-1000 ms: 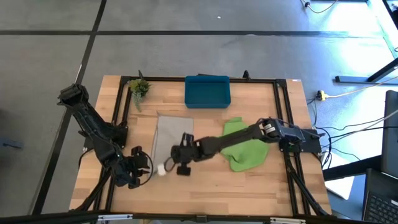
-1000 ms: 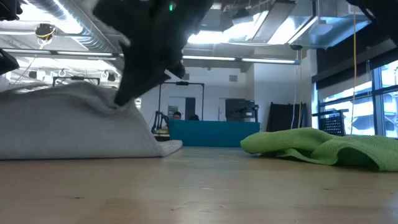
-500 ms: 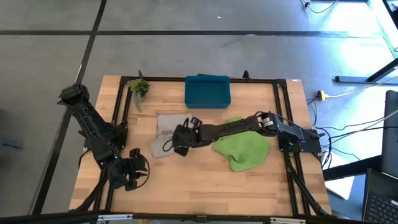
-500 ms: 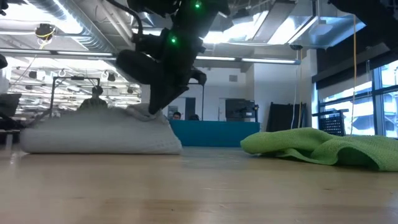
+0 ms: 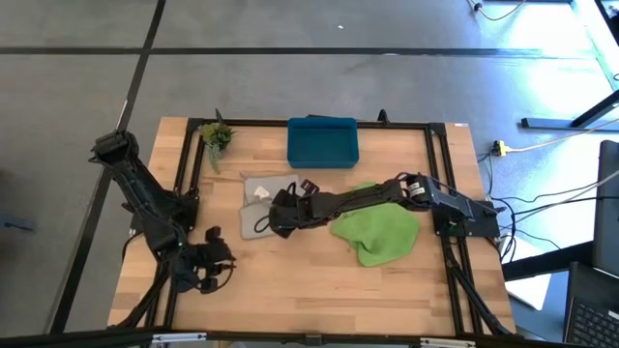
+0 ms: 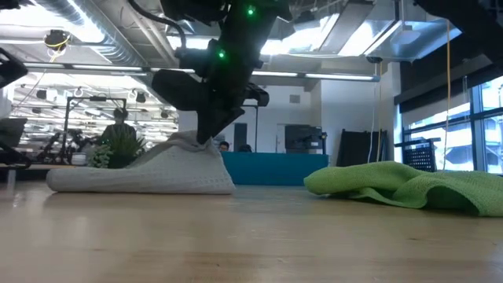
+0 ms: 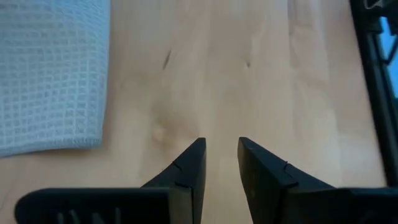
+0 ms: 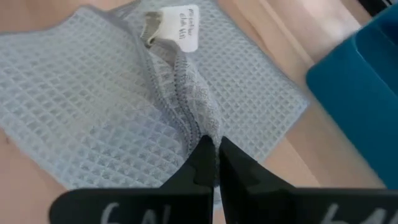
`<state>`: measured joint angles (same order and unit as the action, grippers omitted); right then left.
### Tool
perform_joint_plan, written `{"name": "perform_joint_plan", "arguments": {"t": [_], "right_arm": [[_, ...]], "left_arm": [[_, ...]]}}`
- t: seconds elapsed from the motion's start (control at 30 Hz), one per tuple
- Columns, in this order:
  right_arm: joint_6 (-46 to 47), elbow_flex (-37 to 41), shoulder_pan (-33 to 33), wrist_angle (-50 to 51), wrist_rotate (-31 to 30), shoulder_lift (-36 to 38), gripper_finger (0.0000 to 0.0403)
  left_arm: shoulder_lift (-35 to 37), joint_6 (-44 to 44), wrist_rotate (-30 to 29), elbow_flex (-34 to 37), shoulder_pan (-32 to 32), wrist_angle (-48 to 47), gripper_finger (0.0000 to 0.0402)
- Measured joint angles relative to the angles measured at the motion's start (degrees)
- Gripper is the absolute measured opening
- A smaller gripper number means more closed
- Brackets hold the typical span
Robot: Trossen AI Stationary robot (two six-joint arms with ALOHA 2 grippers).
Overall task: Roll microfiber towels into tight, uniform cylinder then place into a basket
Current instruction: Roll the gray microfiber cloth
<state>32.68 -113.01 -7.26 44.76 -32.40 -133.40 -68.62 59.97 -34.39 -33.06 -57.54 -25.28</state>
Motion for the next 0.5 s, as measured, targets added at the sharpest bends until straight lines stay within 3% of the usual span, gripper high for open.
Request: {"name": "perform_joint_plan", "arguments": {"t": [0.17, 0.5], "right_arm": [[0.26, 0.02, 1.03, -0.8, -2.71, 0.0, 0.0006], [3.28, 0.07, 3.44, 0.73, -0.52, -1.56, 0.0013]], "left_arm": [[0.0, -0.5, -0.09, 0.04, 0.74, 0.03, 0.0086], [-0.02, -0.48, 0.5, 0.11, 0.74, 0.15, 0.0086]]}}
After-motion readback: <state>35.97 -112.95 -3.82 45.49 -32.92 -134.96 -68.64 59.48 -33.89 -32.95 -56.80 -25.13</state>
